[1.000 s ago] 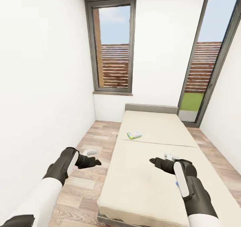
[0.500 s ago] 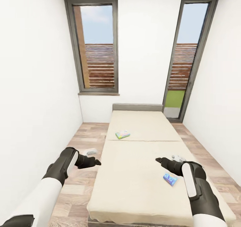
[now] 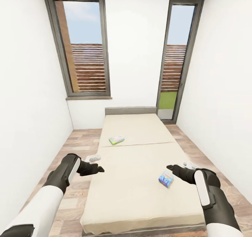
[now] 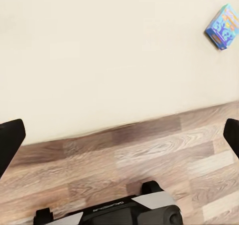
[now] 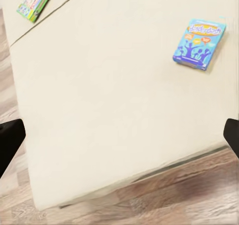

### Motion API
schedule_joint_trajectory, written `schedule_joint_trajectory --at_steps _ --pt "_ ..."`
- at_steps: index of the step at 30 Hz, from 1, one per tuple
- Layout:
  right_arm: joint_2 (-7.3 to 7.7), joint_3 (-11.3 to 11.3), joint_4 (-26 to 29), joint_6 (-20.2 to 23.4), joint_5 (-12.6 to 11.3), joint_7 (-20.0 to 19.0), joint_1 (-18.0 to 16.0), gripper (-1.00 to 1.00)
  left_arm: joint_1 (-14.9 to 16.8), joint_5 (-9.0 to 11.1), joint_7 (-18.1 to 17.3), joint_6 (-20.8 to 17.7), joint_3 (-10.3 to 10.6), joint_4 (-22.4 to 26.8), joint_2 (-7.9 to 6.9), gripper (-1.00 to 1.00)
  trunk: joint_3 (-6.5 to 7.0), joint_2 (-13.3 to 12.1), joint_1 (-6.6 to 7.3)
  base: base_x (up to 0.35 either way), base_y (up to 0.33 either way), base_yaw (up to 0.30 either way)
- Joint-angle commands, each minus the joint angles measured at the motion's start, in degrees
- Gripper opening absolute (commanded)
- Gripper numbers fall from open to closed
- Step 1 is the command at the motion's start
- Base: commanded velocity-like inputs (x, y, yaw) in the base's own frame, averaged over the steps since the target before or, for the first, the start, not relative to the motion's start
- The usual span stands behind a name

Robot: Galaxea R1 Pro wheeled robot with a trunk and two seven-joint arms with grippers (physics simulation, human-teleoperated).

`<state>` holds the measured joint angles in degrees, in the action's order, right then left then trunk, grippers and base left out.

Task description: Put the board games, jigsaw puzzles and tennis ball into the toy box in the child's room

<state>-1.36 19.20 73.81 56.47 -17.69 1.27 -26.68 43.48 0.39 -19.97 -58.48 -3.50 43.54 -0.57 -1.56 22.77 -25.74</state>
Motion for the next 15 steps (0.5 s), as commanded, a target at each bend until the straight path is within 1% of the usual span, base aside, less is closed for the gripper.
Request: schedule_joint_trajectory --at_steps 1,5,8,15 --pt "-0.06 0.1 0.0 0.3 -0.2 0.1 -0.1 1.00 0.0 0.1 -0.5 -0.3 -0.1 0.4 -0.11 1.00 -0.22 0.1 -0.04 0.005 0.041 -0.186" --pt "-0.05 0.1 0.0 0.4 -0.2 0.1 -0.1 1.00 0.0 0.0 -2.0 -0.3 0.0 1.6 -0.26 1.00 -0.53 0.1 -0.04 0.050 0.076 -0.171" --pt "-0.05 0.1 0.0 0.4 -0.2 0.1 -0.1 1.00 0.0 0.0 -2.5 -0.3 0.0 2.0 -0.29 1.00 -0.77 0.1 -0.04 0.092 0.075 -0.147" --pt "-0.09 0.0 0.2 0.1 -0.1 0.1 0.0 1.00 0.0 -0.1 -2.8 -0.3 0.0 2.3 -0.37 1.00 -1.00 0.1 -0.04 0.028 0.028 -0.046"
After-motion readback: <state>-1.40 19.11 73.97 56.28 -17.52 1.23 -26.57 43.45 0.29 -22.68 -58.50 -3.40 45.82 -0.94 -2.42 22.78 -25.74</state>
